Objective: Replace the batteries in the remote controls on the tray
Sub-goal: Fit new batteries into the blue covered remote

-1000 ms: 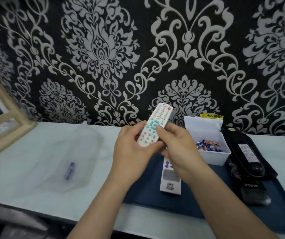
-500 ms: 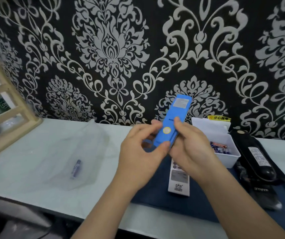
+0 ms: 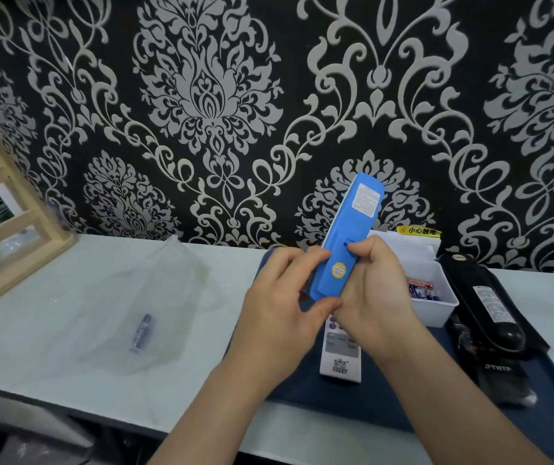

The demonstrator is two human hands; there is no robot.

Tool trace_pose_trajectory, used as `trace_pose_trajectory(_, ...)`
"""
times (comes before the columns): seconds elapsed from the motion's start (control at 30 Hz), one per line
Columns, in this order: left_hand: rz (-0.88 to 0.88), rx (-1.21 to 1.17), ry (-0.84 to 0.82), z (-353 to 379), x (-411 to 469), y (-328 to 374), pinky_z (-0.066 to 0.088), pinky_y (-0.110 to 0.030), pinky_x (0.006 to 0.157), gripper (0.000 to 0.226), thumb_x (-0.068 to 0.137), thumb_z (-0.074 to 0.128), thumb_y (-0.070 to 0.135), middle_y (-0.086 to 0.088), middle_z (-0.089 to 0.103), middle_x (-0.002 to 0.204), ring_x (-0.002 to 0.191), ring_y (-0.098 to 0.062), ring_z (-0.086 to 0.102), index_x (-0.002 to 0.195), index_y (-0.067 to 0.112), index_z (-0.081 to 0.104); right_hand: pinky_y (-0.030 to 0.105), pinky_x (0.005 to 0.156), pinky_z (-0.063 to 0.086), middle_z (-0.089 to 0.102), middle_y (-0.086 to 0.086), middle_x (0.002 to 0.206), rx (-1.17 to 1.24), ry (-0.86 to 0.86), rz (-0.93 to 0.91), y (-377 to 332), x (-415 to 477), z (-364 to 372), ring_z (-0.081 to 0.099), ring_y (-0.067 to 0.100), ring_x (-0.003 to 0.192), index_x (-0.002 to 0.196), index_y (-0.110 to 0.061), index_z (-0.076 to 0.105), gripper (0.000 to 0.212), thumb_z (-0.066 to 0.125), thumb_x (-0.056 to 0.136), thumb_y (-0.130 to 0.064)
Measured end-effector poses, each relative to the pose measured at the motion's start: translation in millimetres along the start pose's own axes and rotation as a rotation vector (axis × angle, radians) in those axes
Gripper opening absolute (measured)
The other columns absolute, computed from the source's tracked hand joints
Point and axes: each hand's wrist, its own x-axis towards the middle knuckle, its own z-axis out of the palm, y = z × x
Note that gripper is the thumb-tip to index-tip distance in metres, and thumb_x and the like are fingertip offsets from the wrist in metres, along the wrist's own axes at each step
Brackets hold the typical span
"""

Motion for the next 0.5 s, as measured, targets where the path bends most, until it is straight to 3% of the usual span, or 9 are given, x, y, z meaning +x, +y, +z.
trace_pose_trajectory(0.27, 0.051, 0.088, -0.01, 3.7, -3.1, -4.6, 0.048, -0.018, 0.079, 0.053, 0.075, 0.079, 0.021, 0.012, 0.049, 0.108, 0.092, -0.002, 0.051, 0.123, 0.022, 0.056, 0.041, 0.069, 0.051, 0.054, 0.007, 0.069, 0.012, 0.061, -0.035, -1.5, -2.8, 2.8, 0.058, 0.023, 0.066, 0.098, -0.011, 0.054, 0.024, 0.034, 0.084, -0.013)
trace_pose_trajectory(0.5, 0.056, 0.082, 0.013, 3.3, -3.0, -5.5, 0.047, -0.018, 0.079, 0.053, 0.075, 0.076, 0.025, 0.013, 0.048, 0.108, 0.093, -0.002, 0.051, 0.124, 0.021, 0.055, 0.039, 0.065, 0.052, 0.056, 0.005, 0.066, -0.032, 0.048, -0.053, -2.3, -4.1, 4.9, 0.059, 0.019, 0.06, 0.097, -0.013, 0.055, 0.021, 0.036, 0.088, -0.017)
